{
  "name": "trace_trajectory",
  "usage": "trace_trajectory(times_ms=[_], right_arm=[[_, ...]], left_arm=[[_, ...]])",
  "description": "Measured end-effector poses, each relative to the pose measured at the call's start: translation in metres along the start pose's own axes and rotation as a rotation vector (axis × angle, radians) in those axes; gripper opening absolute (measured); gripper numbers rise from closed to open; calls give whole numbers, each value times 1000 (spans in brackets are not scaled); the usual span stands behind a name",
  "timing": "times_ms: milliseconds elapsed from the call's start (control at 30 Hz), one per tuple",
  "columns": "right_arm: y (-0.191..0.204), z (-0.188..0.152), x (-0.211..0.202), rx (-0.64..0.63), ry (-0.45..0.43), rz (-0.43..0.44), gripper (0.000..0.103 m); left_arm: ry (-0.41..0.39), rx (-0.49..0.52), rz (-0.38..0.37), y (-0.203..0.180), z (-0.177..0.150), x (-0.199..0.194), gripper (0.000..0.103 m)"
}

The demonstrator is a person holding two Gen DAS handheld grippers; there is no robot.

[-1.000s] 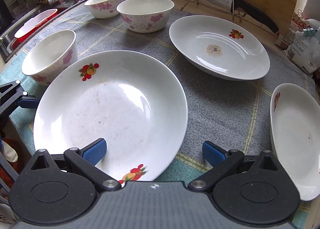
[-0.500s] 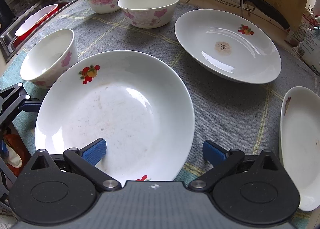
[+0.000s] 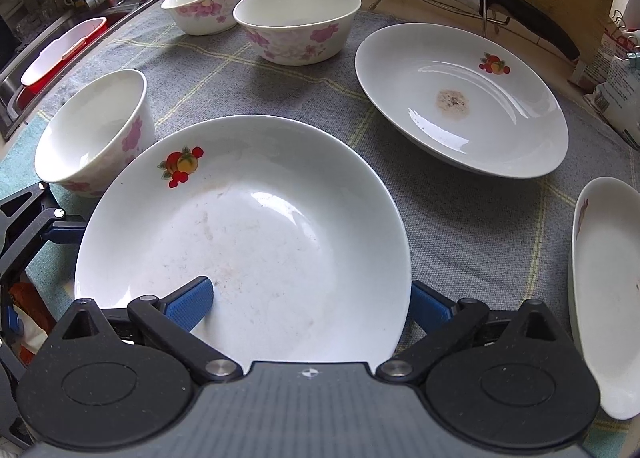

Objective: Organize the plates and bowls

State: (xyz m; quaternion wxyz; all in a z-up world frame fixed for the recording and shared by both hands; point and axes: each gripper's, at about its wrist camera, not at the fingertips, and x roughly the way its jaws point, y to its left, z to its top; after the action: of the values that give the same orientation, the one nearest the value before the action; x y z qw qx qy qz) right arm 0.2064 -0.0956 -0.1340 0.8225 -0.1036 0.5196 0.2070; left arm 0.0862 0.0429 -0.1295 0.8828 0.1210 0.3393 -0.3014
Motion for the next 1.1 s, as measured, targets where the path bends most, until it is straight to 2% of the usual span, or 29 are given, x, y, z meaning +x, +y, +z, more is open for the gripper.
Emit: trace_trajectory(times_ms=[367,600,900,1100], right_arm=[[0,9,1,-63,10,68,103],[-7,14,0,-81,10,122,103],[-19,28,1,-91,34,178,90],[-23,34,2,-96,49,204,86]], left_arm=[[-30,7,-2,0,-4,-2,102],[-31,-16,32,3,-3,-4,102],[-36,3,31,3,-2,-6,101],[-32,-3,9,5,-1,-6,98]])
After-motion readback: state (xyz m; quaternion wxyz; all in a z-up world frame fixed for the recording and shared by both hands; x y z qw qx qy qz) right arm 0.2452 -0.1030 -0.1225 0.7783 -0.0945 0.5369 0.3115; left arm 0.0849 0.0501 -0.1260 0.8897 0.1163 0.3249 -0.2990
